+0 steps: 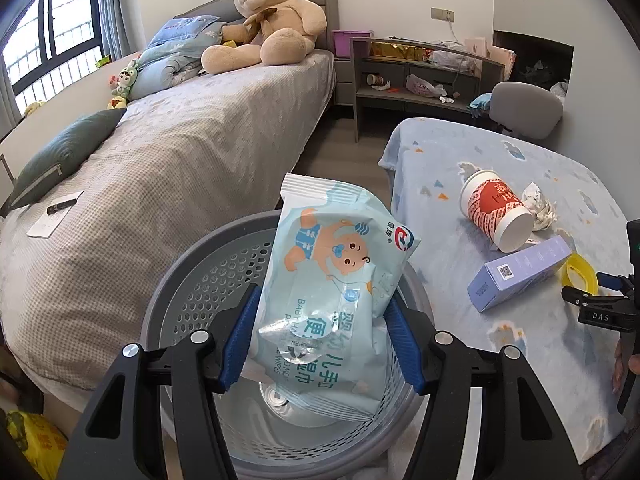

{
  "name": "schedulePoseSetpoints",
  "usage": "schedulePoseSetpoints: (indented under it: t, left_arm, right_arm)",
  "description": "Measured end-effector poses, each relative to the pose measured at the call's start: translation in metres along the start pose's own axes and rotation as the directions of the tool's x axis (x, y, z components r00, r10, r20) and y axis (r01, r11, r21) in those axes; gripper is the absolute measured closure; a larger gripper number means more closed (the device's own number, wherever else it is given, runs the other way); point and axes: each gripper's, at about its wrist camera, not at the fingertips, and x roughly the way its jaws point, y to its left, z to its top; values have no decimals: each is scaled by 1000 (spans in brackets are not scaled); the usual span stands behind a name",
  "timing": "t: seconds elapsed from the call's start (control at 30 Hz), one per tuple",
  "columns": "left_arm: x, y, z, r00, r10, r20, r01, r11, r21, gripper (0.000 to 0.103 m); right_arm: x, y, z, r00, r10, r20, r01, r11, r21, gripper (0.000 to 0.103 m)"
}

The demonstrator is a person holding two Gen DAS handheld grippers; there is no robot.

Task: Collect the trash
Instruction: 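Lift the wipes pack with the left gripper while the right gripper grasps the yellow plastic container, then carry the wipes pack and yellow container over the basket and open both grippers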

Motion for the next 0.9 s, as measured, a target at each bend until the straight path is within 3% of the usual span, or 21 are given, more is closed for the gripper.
schedulePoseSetpoints:
  t: [0.13,0.4,0.6,0.9]
  left_arm:
    - [1,-1,-1,1000,3,0,-3,1000,0,44]
    - [-1,3,-3,1000,-4,2,4,1000,-24,44]
    - [-9,5,-6,999,8,33,-7,1000,-23,44]
    - [-14,17,-10,998,35,49,-34,999,-38,44]
  right_arm:
    - [0,-1,2,999,36,3,-36,999,12,28]
    - [-18,2,-10,998,54,22,-55,997,62,29]
    - [-49,11,-24,994,63,91,-72,993,90,29]
    - [-75,61,-29,977,150,149,-159,986,53,29]
